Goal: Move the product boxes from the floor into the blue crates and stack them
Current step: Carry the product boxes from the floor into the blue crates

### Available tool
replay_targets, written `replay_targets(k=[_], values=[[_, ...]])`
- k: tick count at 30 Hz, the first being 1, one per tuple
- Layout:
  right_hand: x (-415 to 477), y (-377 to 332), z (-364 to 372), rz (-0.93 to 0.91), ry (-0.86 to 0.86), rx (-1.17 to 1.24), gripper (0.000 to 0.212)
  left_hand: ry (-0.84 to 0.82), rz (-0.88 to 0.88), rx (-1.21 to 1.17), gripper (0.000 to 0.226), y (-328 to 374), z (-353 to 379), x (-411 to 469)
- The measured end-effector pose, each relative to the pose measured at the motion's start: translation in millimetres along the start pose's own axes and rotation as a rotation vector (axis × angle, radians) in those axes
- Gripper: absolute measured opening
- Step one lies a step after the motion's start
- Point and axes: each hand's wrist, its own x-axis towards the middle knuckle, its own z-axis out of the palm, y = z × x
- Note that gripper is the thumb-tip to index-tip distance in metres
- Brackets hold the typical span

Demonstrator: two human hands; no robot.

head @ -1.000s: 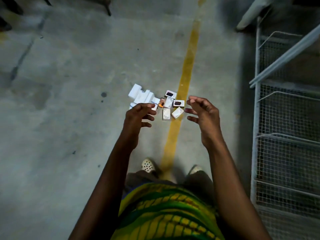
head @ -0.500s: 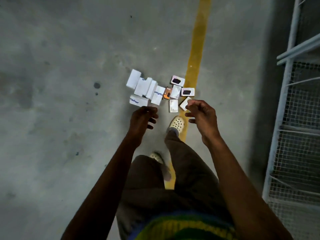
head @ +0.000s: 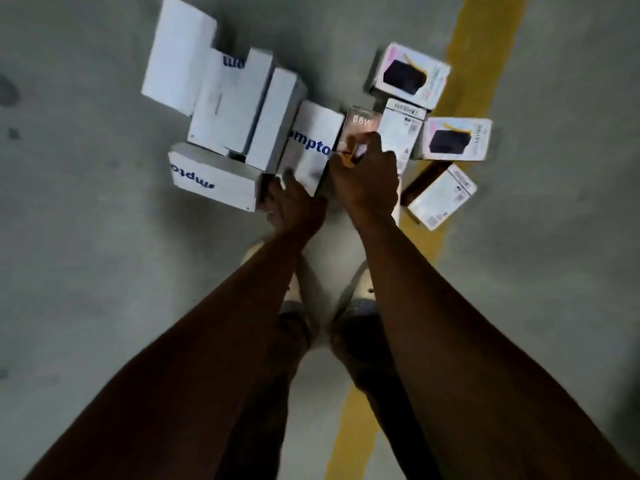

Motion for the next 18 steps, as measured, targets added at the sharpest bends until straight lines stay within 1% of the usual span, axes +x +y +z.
replay_targets(k=[2,4,6,7,9,11,12,13,14,15,17,18], values=[[30,20,33,-0.055,0.020,-0.101,0.063,0.092,-0.074,0.039,0.100,-9,34,35],[47,31,48,-0.107,0.075,-0.135,0.079,0.226,-0.049,0.095,0.114,-15,51,54],[53,33,49,-0.149,0.087,-0.090,0.085,0.304,-0.021,0.073,0.123,-18,51,60],[51,32,42,-0.146,0.081,-0.048,0.085,0.295,-0.012,0.039,0.123,-17,47,57],[37,26,18,-0.088,0.083,0.075,0.078,0.251,0.021,-0.026,0.115,-10,30,32],[9,15,-23,-0.039,0.106,0.234,0.066,0.230,0.047,-0.095,0.102,4,-2,-14],[-10,7,-48,-0.017,0.105,0.327,0.059,0.215,0.025,-0.140,0.095,14,-23,-41],[-30,-2,-76,0.014,0.084,0.406,0.051,0.210,-0.004,-0.215,0.088,24,-45,-68],[-53,-15,-106,0.044,0.057,0.459,0.045,0.197,-0.064,-0.342,0.081,37,-69,-96],[-76,-28,-137,0.063,0.036,0.494,0.042,0.154,-0.157,-0.532,0.072,53,-95,-126],[-126,-61,-202,0.041,0.028,0.557,0.042,-0.033,-0.294,-0.961,0.047,92,-150,-188],[-150,-78,-234,0.016,0.044,0.590,0.043,-0.123,-0.314,-1.141,0.045,112,-178,-220]])
